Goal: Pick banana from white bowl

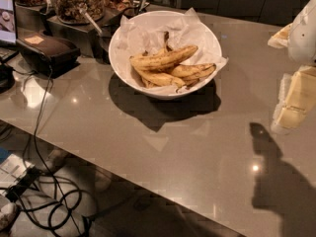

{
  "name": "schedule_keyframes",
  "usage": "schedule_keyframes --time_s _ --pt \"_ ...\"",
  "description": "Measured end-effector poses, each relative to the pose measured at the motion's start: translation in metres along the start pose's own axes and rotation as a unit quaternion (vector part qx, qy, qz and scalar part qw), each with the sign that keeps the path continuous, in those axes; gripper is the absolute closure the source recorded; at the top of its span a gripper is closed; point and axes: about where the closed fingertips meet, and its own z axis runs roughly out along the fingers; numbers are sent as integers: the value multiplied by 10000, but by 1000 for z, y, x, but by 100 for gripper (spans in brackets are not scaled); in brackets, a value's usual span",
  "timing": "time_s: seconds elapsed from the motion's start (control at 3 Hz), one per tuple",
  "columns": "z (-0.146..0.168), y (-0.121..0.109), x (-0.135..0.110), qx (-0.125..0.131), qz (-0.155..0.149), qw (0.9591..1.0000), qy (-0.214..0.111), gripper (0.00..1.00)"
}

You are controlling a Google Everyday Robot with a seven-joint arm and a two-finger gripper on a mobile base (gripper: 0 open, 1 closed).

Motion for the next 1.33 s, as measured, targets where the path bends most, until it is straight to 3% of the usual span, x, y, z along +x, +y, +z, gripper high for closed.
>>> schedule_keyframes --time_s 0.67,1.33 --pt "3 -9 -9 -12 -12 10000 79 0" --pt "23 -28 -55 -174 -729 9968 272 0"
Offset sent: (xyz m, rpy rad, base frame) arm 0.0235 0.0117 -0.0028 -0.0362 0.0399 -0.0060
